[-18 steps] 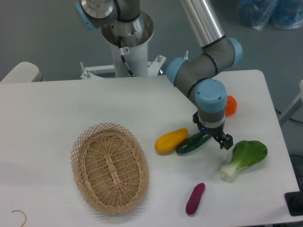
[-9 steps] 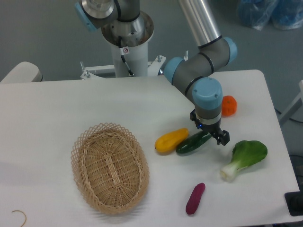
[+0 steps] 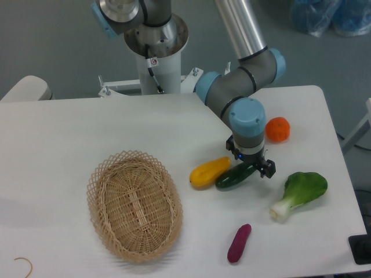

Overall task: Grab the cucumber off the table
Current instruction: 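Lower the gripper over the cucumber and close on it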

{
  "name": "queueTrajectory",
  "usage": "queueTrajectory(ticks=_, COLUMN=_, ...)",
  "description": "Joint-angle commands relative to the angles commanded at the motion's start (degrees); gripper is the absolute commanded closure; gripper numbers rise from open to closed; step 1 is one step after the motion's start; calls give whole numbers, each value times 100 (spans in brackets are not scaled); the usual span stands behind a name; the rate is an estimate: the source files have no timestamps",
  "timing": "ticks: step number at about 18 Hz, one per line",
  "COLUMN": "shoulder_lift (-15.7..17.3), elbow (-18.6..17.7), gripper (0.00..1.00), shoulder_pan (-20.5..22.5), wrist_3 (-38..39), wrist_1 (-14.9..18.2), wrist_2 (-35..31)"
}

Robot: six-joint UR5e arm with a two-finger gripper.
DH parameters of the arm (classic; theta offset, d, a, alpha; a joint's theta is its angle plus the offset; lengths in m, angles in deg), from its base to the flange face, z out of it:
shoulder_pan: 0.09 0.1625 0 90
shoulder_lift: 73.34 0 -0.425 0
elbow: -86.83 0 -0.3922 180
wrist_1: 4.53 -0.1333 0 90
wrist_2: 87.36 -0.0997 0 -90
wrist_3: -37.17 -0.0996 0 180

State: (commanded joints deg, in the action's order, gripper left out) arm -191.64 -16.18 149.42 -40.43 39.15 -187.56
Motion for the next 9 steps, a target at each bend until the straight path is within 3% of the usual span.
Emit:
queueTrajectory(ticks=2, shoulder_lift=0, elbow=26, gripper=0, shoulder_pan=0, wrist_3=-9, wrist_1=0, wrist_2=0)
queueTrajectory(ticks=3, shoulder_lift=-9, elbow=52, gripper=7, shoulder_pan=0, wrist_3=-9, wrist_1=0, wrist_2=0)
queueTrajectory(ticks=5, shoulder_lift=-9, elbow=53, gripper=37, shoulder_pan=0, wrist_3=-18, wrist_1=9, wrist_2=9)
queueTrajectory(ticks=9, shoulder_lift=-9, elbow=88, gripper=62, shoulder_pan=0, wrist_3=-79, wrist_1=9, wrist_2=9)
